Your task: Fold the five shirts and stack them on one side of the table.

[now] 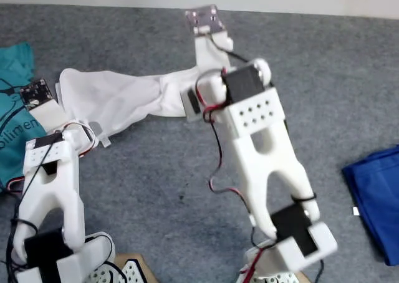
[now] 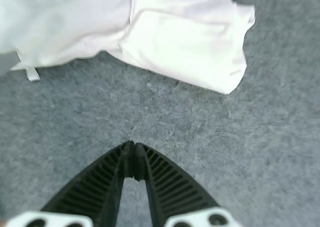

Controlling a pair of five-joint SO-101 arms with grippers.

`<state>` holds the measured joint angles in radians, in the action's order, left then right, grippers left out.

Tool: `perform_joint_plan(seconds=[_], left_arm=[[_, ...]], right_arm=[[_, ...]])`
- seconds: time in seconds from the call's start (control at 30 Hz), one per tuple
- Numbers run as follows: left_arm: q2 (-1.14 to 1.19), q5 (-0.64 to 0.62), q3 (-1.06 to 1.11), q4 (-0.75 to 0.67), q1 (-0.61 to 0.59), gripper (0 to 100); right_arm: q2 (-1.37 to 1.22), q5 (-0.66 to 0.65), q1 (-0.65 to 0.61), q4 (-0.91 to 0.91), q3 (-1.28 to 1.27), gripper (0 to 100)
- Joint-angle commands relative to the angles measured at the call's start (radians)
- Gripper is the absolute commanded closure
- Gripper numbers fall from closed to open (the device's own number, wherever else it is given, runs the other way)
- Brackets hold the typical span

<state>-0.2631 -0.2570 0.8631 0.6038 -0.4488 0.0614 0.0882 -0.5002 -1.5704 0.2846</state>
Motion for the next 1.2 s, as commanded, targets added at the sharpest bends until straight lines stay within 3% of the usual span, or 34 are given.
perform_joint_plan(seconds=[0.0,0.2,0.3,0.67,0.83,1.03,1.17], left_arm=[[0.031,0.003,-0.041,-0.044,-0.015,73],[0.099,0.002,-0.058,-0.184,-0.016,73],[0.128,0.000,-0.058,-0.239,-0.015,74],[0.302,0.000,-0.177,-0.238,-0.016,74],[0.325,0.000,-0.205,-0.238,-0.016,91],[0.300,-0.003,-0.239,-0.238,-0.008,91],[0.237,-0.094,-0.248,-0.238,0.008,90]], right_arm=[[0.130,-0.031,0.010,0.255,-0.340,99.1],[0.193,-0.089,0.002,0.510,-0.604,99.1],[0.180,-0.084,-0.001,0.519,-0.611,99.1],[0.176,-0.081,0.004,0.524,-0.611,99.1],[0.174,-0.081,0.004,0.527,-0.613,99.1],[0.173,-0.081,0.004,0.558,-0.619,99.1],[0.173,-0.081,0.004,0.559,-0.621,99.1]])
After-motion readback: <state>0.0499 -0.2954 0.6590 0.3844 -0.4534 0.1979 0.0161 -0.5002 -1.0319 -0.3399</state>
